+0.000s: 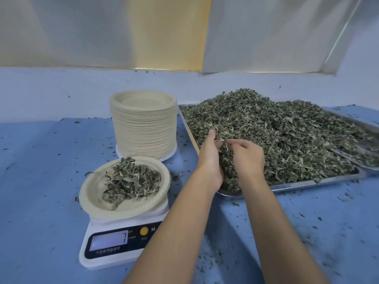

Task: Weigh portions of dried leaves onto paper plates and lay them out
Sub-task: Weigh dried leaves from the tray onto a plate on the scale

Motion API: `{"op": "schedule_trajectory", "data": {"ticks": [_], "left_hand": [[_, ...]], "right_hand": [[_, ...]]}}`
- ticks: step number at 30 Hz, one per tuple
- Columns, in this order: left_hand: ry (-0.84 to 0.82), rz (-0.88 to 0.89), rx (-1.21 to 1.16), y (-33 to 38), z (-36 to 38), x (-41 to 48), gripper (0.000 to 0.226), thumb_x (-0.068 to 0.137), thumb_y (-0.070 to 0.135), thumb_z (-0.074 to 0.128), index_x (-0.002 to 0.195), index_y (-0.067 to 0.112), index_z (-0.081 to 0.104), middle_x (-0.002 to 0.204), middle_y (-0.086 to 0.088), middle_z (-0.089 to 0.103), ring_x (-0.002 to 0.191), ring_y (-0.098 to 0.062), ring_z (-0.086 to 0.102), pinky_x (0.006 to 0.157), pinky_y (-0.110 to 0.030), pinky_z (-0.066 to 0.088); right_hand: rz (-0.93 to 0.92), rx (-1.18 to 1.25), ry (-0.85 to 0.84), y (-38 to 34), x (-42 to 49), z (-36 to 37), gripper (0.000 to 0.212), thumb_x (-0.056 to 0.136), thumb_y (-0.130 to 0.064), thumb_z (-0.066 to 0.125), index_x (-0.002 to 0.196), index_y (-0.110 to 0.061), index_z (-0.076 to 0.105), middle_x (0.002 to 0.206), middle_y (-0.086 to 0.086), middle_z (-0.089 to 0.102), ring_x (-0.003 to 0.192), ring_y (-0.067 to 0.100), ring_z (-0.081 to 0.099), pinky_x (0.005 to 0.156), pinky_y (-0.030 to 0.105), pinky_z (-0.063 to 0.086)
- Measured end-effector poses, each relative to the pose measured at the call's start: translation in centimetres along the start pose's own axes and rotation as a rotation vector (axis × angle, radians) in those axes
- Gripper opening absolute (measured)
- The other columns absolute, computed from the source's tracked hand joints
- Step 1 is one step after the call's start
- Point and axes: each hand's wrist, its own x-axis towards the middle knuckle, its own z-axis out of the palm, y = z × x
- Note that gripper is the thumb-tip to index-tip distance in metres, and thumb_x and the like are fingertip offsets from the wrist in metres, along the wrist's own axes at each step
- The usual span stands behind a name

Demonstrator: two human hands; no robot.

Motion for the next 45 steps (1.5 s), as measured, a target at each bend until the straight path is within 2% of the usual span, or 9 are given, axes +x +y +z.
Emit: {"op": "schedule_trajectory", "data": {"ticks": [4,10,15,20,24,29,37,41,45], "left_hand": [[-0.024,0.064,-0.014,0.2,0.0,-0.2,0.047,0.101,0.042,0.033,0.139,0.016,0.044,0.144,0.002,0.044,0.136,-0.015,0.034,0.113,-0.037,0.021],[-0.015,0.072,0.025,0.2,-0.3,-0.3,0.025,0.100,0.031,0.041,0.100,0.013,0.060,0.114,-0.007,0.063,0.114,-0.022,0.056,0.096,-0.035,0.044],[-0.018,0.087,-0.017,0.3,-0.3,-0.3,0.032,0.099,0.030,0.043,0.123,0.013,0.055,0.112,0.000,0.060,0.112,-0.016,0.055,0.098,-0.031,0.042],[0.011,0.162,-0.009,1.0,-0.9,-1.2,0.018,0.099,0.022,0.044,0.096,0.013,0.059,0.097,-0.002,0.060,0.100,-0.018,0.057,0.089,-0.030,0.046],[0.076,0.246,-0.122,2.9,-2.6,-2.8,0.018,0.099,0.011,0.040,0.106,0.012,0.057,0.090,0.000,0.057,0.077,-0.008,0.056,0.059,-0.013,0.048],[0.156,0.456,-0.094,5.7,-5.8,-5.4,0.034,0.097,0.001,0.036,0.127,0.003,0.053,0.133,-0.011,0.053,0.126,-0.017,0.048,0.103,-0.024,0.038],[0.595,0.716,0.010,9.2,-15.6,-9.7,0.035,0.087,-0.002,0.036,0.088,0.020,0.064,0.104,0.002,0.067,0.104,-0.005,0.062,0.087,-0.016,0.047],[0.870,0.615,0.088,7.9,-20.5,-9.0,0.033,0.088,0.000,0.038,0.106,0.011,0.063,0.104,0.000,0.059,0.092,-0.011,0.052,0.078,-0.021,0.037],[0.811,0.464,0.007,5.9,-22.3,-7.9,0.032,0.092,0.002,0.038,0.114,0.010,0.060,0.114,0.000,0.060,0.107,-0.010,0.053,0.081,-0.020,0.036]], "right_hand": [[-0.019,0.062,-0.005,-0.1,-0.4,0.5,0.029,0.086,-0.004,0.055,0.074,-0.028,0.068,0.073,-0.006,0.067,0.057,0.005,0.054,0.056,0.021,0.041],[0.008,0.155,-0.031,-0.2,-0.6,1.3,0.022,0.083,-0.004,0.059,0.080,-0.023,0.068,0.084,0.000,0.071,0.080,0.016,0.067,0.072,0.032,0.056],[0.031,0.191,-0.036,-0.3,-0.9,1.7,0.030,0.084,0.002,0.048,0.081,-0.021,0.067,0.092,0.005,0.071,0.090,0.020,0.067,0.089,0.041,0.054],[0.052,0.277,-0.052,-0.8,-1.9,2.4,0.026,0.085,0.000,0.046,0.087,-0.016,0.066,0.092,0.007,0.070,0.083,0.021,0.066,0.083,0.041,0.056],[-0.002,0.403,-0.103,-1.9,-3.7,3.5,0.024,0.087,0.001,0.046,0.093,-0.010,0.067,0.089,0.005,0.069,0.081,0.012,0.068,0.079,0.027,0.055],[-0.006,0.508,-0.236,-3.0,-6.3,5.5,0.028,0.095,-0.002,0.040,0.094,-0.016,0.065,0.099,0.001,0.068,0.095,0.009,0.065,0.079,0.017,0.050],[0.045,0.247,-0.371,-2.3,-8.7,8.9,0.031,0.097,-0.013,0.043,0.119,-0.015,0.063,0.123,0.000,0.062,0.117,0.014,0.055,0.103,0.033,0.041],[0.034,0.181,-0.382,-2.1,-9.4,9.5,0.032,0.097,-0.015,0.044,0.123,-0.015,0.063,0.125,-0.002,0.061,0.116,0.013,0.054,0.094,0.028,0.040],[0.034,0.155,-0.381,-2.2,-9.5,9.8,0.033,0.096,-0.014,0.044,0.121,-0.018,0.064,0.125,-0.003,0.062,0.117,0.014,0.054,0.102,0.033,0.041]]}}
